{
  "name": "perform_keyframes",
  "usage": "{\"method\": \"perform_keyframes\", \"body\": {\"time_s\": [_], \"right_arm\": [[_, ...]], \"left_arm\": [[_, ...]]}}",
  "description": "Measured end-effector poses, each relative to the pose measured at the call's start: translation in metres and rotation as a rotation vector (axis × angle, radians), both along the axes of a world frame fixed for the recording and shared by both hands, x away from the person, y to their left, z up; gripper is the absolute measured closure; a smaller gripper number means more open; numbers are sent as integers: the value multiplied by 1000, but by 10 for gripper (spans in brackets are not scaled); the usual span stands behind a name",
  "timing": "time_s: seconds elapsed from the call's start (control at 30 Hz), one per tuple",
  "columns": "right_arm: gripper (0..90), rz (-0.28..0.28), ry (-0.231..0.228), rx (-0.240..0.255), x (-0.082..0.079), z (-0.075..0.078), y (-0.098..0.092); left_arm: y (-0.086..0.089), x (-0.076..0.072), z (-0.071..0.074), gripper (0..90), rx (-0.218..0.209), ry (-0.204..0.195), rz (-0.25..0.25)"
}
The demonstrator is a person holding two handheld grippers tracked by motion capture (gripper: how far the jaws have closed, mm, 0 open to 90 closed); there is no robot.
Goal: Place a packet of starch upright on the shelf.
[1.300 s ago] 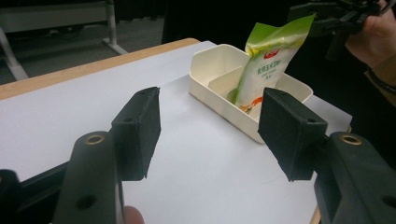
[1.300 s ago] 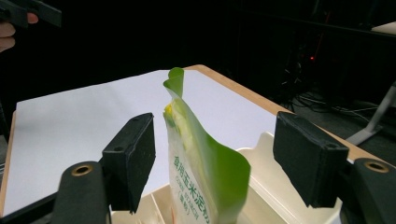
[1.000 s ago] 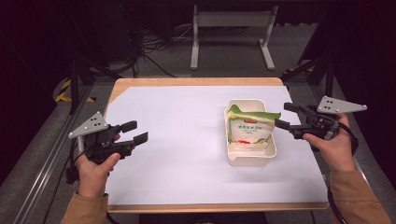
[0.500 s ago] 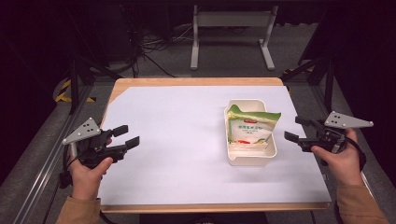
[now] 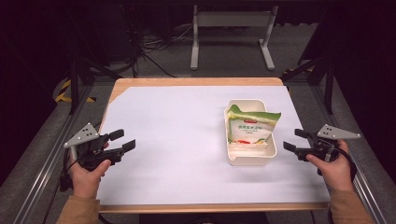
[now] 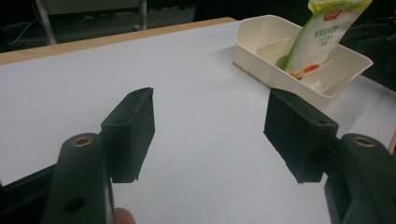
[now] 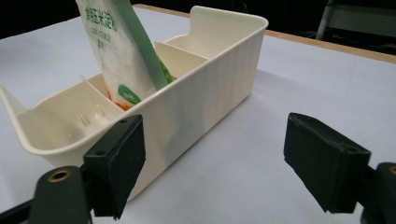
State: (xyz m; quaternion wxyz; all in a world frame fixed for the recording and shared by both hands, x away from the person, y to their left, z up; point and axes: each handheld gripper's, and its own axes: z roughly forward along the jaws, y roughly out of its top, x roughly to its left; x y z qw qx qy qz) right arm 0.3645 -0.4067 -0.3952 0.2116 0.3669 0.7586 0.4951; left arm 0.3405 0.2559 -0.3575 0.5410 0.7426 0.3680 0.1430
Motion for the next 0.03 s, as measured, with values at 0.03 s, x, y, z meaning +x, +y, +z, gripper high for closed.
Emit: {"method": "perform_keyframes", "body": {"time_s": [0.03], "right_arm": [[211, -1, 0, -7, 0, -1, 0]], "left_arm": [[0, 1, -2, 328, 2, 5, 3]]}}
